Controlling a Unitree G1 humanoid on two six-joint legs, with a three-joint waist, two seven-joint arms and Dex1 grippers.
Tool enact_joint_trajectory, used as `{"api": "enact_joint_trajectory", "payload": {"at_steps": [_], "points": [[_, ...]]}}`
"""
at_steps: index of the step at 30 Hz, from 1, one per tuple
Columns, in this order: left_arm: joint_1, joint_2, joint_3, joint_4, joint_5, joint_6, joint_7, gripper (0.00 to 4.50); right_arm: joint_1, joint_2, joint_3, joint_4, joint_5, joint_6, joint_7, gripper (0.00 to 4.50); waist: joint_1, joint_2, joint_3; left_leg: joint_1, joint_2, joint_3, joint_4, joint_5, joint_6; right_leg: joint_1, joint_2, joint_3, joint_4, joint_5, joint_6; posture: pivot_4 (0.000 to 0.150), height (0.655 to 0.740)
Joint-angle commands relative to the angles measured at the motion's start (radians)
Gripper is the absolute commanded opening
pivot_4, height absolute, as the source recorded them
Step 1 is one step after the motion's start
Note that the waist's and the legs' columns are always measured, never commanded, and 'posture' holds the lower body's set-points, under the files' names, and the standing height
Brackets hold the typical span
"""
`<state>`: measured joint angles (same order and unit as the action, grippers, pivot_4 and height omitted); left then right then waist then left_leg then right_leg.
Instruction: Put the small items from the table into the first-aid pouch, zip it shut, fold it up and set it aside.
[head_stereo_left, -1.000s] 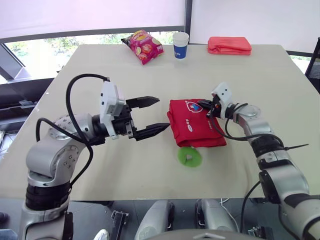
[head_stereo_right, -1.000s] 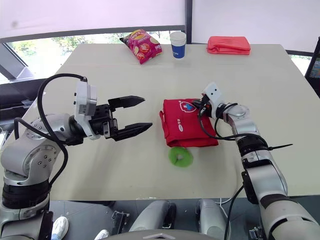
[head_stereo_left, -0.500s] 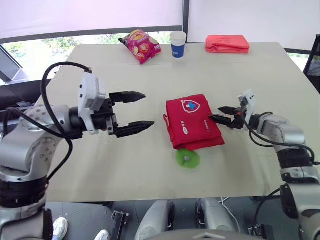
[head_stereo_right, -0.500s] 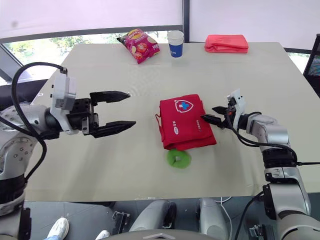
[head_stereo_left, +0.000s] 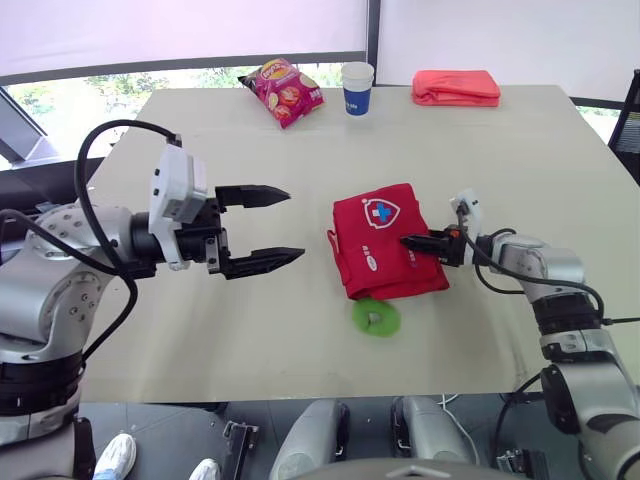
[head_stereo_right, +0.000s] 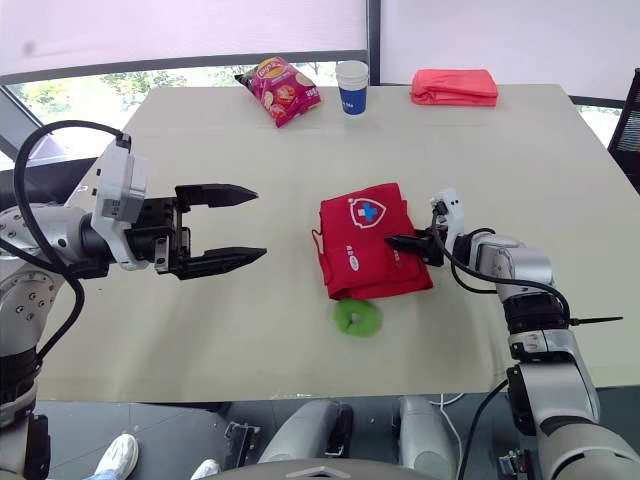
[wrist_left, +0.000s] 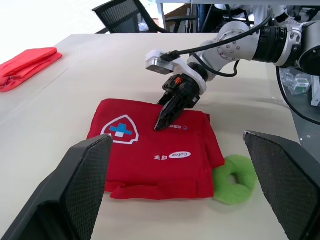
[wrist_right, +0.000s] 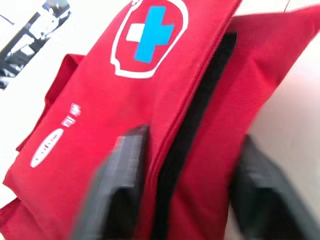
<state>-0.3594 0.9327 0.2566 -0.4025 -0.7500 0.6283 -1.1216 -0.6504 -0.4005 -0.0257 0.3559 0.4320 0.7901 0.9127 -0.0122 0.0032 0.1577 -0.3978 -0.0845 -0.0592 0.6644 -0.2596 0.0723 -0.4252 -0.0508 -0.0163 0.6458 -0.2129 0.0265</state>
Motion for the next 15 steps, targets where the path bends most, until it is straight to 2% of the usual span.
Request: {"api": "enact_joint_trajectory", "payload": {"at_steps": [1, 5, 10, 15], "points": [[-0.035, -0.011, -0.011, -0.002, -0.005, -0.023, 0.006, 4.50, 0.006, 0.010, -0.114, -0.062, 0.045, 0.015, -0.111, 0.82, 0.005, 0.000, 0.000, 0.000, 0.000, 0.000, 0.000, 0.000, 0.000, 0.000, 0.000, 0.000, 0.000, 0.000, 0.000, 0.150, 0.7395], [-0.065, -0.030, -0.032, 0.012, -0.002, -0.028, 0.013, 4.50, -0.045, 0.049, -0.314, -0.017, 0.081, -0.098, -0.343, 0.78, 0.007, 0.000, 0.001, -0.001, -0.001, 0.000, 0.000, 0.000, 0.000, 0.000, 0.000, 0.000, 0.000, 0.000, 0.000, 0.150, 0.7395], [-0.095, -0.042, -0.054, 0.028, 0.008, -0.038, 0.009, 4.50, -0.114, 0.033, -0.520, 0.125, 0.063, -0.328, -0.641, 0.77, 0.007, 0.000, 0.001, -0.002, -0.001, 0.000, -0.001, 0.000, 0.000, -0.002, 0.000, 0.000, 0.000, 0.000, 0.000, 0.150, 0.7395], [-0.126, -0.055, -0.077, 0.045, 0.017, -0.051, 0.005, 4.50, -0.179, -0.005, -0.638, 0.320, 0.055, -0.485, -0.862, 0.77, -0.002, 0.000, 0.001, -0.002, -0.001, 0.002, -0.005, 0.002, -0.002, -0.004, 0.000, 0.001, 0.000, 0.000, -0.001, 0.150, 0.7395]]}}
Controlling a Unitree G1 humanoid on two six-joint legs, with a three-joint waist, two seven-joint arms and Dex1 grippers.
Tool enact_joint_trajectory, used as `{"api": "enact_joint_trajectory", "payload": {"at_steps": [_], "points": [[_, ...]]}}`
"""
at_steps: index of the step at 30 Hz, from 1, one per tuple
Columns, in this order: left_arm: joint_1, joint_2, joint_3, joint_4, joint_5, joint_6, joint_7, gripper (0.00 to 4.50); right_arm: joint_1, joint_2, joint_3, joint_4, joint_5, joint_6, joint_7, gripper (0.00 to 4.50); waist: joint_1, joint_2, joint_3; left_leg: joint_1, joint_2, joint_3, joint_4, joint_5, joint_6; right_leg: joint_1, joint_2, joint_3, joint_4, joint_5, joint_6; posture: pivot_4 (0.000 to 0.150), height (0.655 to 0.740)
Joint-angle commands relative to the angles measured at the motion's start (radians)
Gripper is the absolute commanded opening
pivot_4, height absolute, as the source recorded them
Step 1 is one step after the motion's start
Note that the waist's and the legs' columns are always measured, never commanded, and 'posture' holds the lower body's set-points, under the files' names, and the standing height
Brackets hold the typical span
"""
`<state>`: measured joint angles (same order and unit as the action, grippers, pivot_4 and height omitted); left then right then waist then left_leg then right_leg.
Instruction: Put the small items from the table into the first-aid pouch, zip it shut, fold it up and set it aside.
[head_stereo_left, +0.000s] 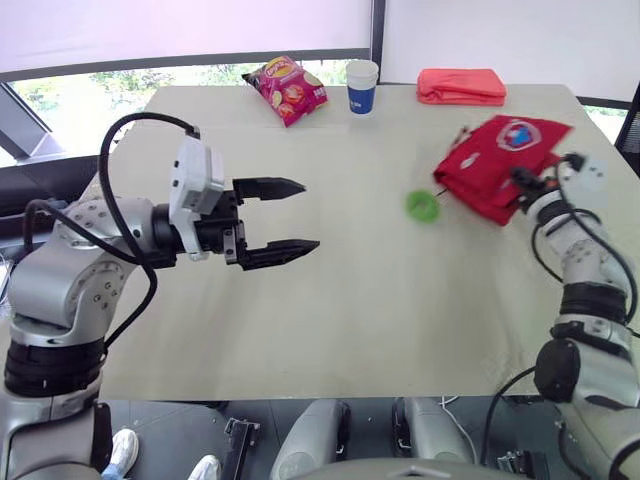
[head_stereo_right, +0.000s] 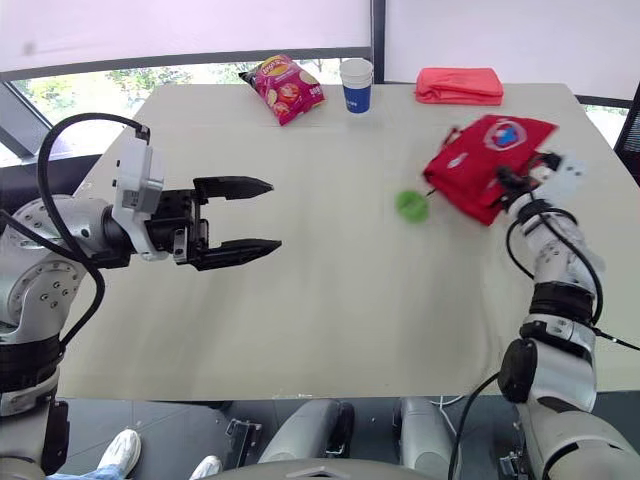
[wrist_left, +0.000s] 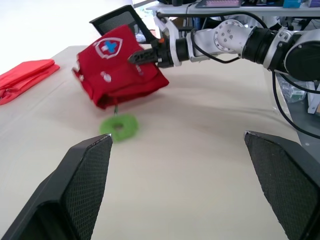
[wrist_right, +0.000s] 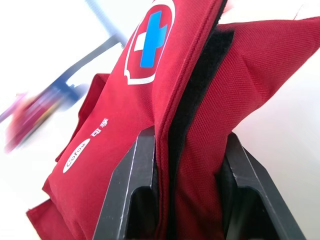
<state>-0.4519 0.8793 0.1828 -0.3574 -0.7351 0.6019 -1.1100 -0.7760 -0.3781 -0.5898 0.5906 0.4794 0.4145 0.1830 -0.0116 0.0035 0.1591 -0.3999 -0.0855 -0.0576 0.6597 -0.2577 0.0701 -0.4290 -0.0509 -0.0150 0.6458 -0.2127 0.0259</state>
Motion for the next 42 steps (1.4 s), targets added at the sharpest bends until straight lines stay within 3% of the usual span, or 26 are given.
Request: {"api": "enact_joint_trajectory", "payload": {"at_steps": [1, 5, 7, 8, 9, 11, 13, 14, 18, 23, 32, 37, 42], "points": [[-0.039, -0.004, -0.006, 0.003, 0.004, -0.027, -0.008, 4.50, -0.066, -0.036, -0.090, 0.125, 0.008, -0.131, -0.169, 0.77, -0.003, 0.000, 0.000, 0.000, 0.000, 0.002, -0.001, 0.001, -0.001, -0.001, 0.000, 0.002, 0.001, 0.000, 0.000, 0.150, 0.7395], [-0.049, -0.012, -0.012, 0.011, 0.011, -0.039, -0.009, 4.50, -0.095, -0.048, -0.125, 0.219, 0.014, -0.193, -0.274, 0.77, -0.009, 0.000, 0.000, 0.003, 0.001, 0.007, -0.004, 0.001, -0.001, -0.002, 0.001, 0.005, 0.002, 0.000, -0.001, 0.150, 0.7395], [-0.050, -0.014, -0.012, 0.011, 0.008, -0.041, -0.006, 4.50, -0.094, -0.050, -0.118, 0.228, 0.015, -0.210, -0.271, 1.86, -0.008, 0.000, 0.000, 0.003, 0.002, 0.007, -0.004, 0.001, -0.001, -0.002, 0.001, 0.006, 0.003, 0.001, -0.001, 0.150, 0.7395], [-0.050, -0.016, -0.011, 0.011, 0.006, -0.040, -0.004, 4.50, -0.091, -0.050, -0.111, 0.223, 0.014, -0.216, -0.267, 2.11, -0.007, 0.000, 0.000, 0.003, 0.002, 0.007, -0.004, 0.002, -0.001, -0.002, 0.001, 0.006, 0.003, 0.001, -0.001, 0.150, 0.7395], [-0.049, -0.017, -0.010, 0.011, 0.006, -0.042, -0.002, 4.50, -0.083, -0.044, -0.106, 0.192, 0.018, -0.208, -0.272, 2.74, -0.005, 0.000, 0.000, 0.003, 0.002, 0.008, -0.004, 0.001, -0.001, -0.002, 0.001, 0.006, 0.003, 0.001, -0.001, 0.150, 0.7395], [-0.046, -0.019, -0.009, 0.011, 0.006, -0.043, 0.001, 4.50, -0.059, -0.036, -0.081, 0.113, 0.013, -0.180, -0.280, 3.36, -0.003, 0.000, 0.000, 0.003, 0.002, 0.008, -0.004, 0.001, -0.001, -0.002, 0.001, 0.006, 0.003, 0.001, -0.001, 0.150, 0.7395], [-0.041, -0.022, -0.003, 0.009, 0.003, -0.044, 0.007, 4.50, 0.001, -0.032, -0.040, -0.041, 0.018, -0.105, -0.272, 4.30, -0.001, 0.000, 0.000, 0.002, 0.002, 0.007, -0.004, 0.001, -0.001, -0.002, 0.000, 0.006, 0.002, 0.001, -0.001, 0.150, 0.7395], [-0.038, -0.023, 0.000, 0.007, 0.001, -0.044, 0.009, 4.50, 0.033, -0.032, -0.021, -0.115, 0.022, -0.068, -0.267, 4.41, -0.001, 0.000, 0.000, 0.002, 0.002, 0.007, -0.004, 0.001, -0.001, -0.002, 0.000, 0.006, 0.002, 0.001, -0.001, 0.150, 0.7395], [0.008, -0.025, 0.009, 0.025, 0.026, -0.046, 0.040, 4.50, 0.220, -0.109, 0.123, -0.395, -0.007, 0.044, -0.107, 4.41, -0.002, 0.000, 0.000, 0.002, 0.002, 0.007, -0.004, 0.001, 0.000, -0.003, 0.001, 0.006, 0.003, 0.001, -0.001, 0.150, 0.7395], [0.116, -0.030, 0.031, 0.033, 0.071, -0.072, 0.074, 4.50, 0.472, -0.256, 0.264, -0.613, -0.063, -0.052, 0.204, 4.41, -0.003, 0.000, 0.000, 0.003, 0.002, 0.008, -0.004, 0.001, 0.000, -0.002, 0.001, 0.006, 0.003, 0.000, -0.001, 0.150, 0.7395], [0.476, -0.064, 0.181, -0.027, 0.132, -0.146, 0.137, 4.50, 0.902, -0.341, 0.148, -0.841, 0.075, -0.209, 0.649, 4.41, 0.003, 0.000, 0.000, 0.003, 0.003, 0.007, -0.004, 0.000, 0.001, -0.001, 0.001, 0.006, 0.000, 0.000, 0.000, 0.150, 0.7395], [0.692, -0.141, 0.250, -0.006, 0.232, -0.295, 0.169, 4.50, 1.051, -0.366, 0.053, -0.810, 0.133, -0.252, 0.834, 4.41, 0.015, -0.001, 0.000, 0.003, 0.004, 0.007, -0.004, -0.002, 0.004, 0.000, 0.001, 0.005, -0.002, 0.000, -0.001, 0.150, 0.7395], [0.808, -0.180, 0.287, 0.056, 0.281, -0.417, 0.155, 4.50, 1.138, -0.372, 0.001, -0.749, 0.133, -0.327, 0.972, 4.41, 0.030, -0.002, 0.000, 0.003, 0.004, 0.007, -0.004, -0.003, 0.005, 0.001, 0.000, 0.005, -0.003, -0.002, -0.004, 0.150, 0.7395]]}}
